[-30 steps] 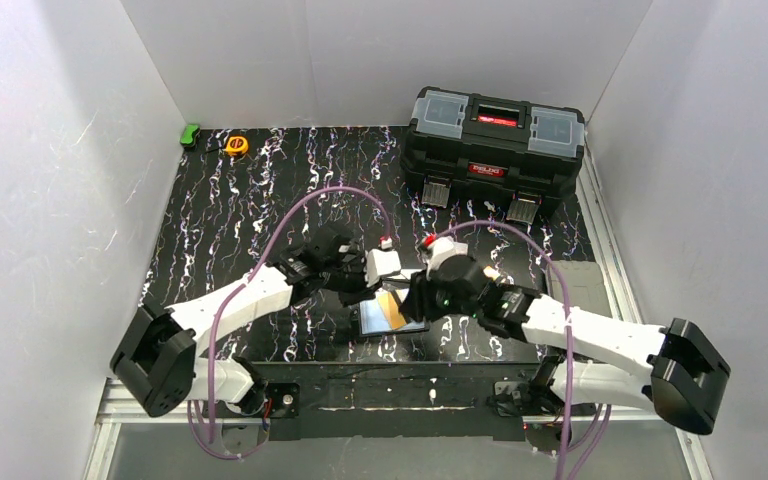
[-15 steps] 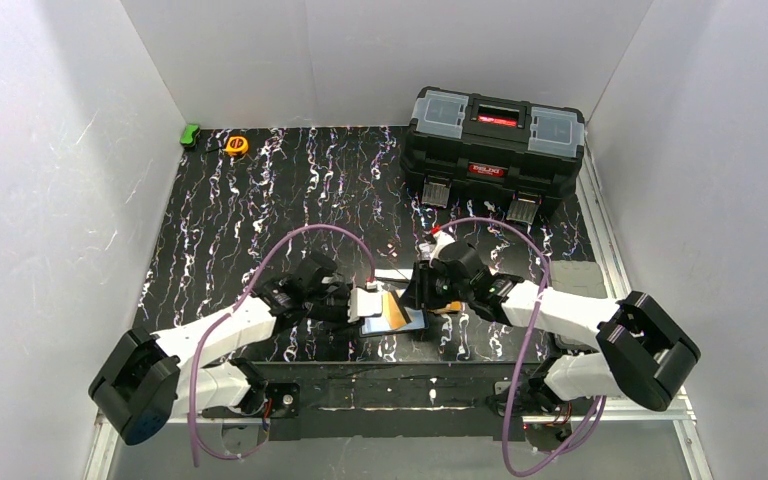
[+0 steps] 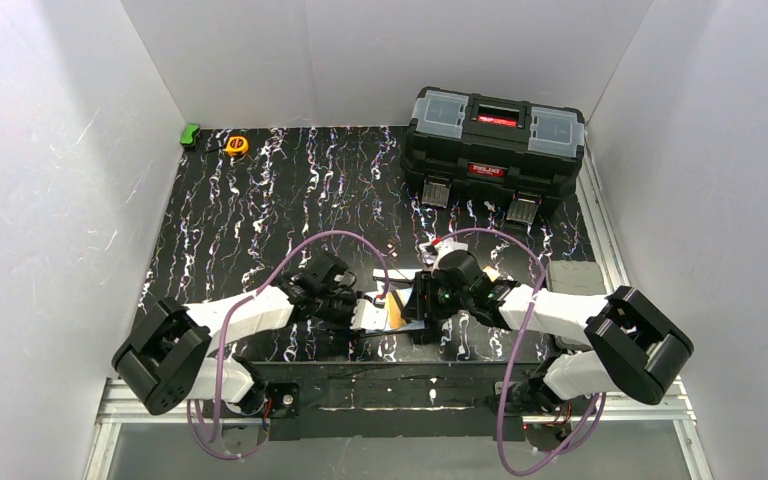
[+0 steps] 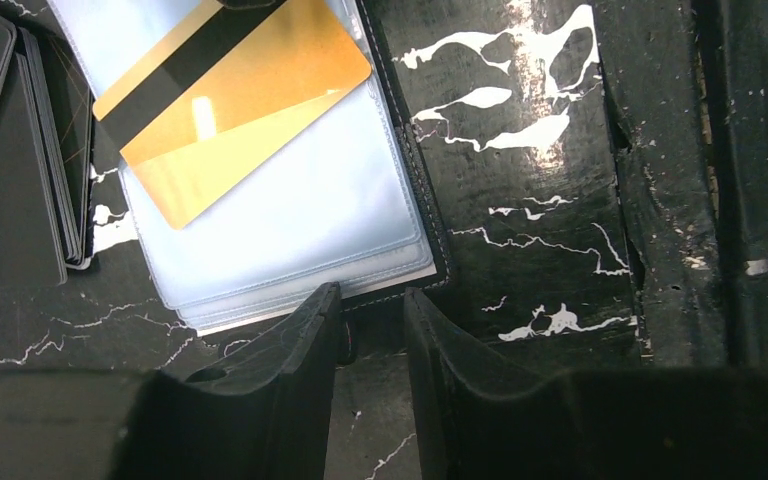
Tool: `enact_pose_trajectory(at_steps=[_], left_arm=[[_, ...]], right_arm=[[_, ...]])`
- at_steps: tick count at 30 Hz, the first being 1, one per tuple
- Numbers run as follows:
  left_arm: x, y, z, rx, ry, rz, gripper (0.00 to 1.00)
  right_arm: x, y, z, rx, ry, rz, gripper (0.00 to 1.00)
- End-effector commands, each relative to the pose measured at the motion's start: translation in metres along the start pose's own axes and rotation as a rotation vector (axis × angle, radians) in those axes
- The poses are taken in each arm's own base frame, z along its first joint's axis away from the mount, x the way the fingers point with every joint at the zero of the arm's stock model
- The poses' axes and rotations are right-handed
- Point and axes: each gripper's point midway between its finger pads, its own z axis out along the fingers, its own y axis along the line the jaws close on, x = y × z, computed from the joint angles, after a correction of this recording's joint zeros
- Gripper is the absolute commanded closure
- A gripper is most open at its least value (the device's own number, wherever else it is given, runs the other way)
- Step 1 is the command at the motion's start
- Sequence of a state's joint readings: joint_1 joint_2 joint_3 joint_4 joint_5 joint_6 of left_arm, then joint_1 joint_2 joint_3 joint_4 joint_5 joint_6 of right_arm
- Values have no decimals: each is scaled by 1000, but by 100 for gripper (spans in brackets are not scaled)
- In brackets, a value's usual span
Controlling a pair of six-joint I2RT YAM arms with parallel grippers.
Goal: Put the credit cards into the card holder
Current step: Insert the credit card into the card holder.
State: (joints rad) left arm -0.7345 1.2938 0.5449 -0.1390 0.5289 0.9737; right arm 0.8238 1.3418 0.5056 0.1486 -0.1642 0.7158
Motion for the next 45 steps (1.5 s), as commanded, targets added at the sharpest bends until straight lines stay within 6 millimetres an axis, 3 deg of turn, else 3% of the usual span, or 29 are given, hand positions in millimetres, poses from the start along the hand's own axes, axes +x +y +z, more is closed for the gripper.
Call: enact_pose_trajectory(at_steps=[1,16,28,34,38,41,45], left_arm=[[-6,10,0,13,1,66,71],[-20,-2,4,56,-33,82,74],[-25,-7,3,53,-51,74,75],[-26,-8,3,54,-53,72,76],[-26,-9,2,56,-55,68,76],[-26,-9,2,55,-55,66,77],[-28,-9,3,57,-60,65,77]], right_arm=[[-1,3,5,-23,0,12,46],[11,12,5,-62,14,31,52],[7,20,10,-49,31,0,57],[1,-1,1,66,-16,-39,59],[-15,-11,-12,150,-82,-79,55],[-16,-10,-24,146,-102,-92,54],[-10,9,-27,47,-105,-114,58]])
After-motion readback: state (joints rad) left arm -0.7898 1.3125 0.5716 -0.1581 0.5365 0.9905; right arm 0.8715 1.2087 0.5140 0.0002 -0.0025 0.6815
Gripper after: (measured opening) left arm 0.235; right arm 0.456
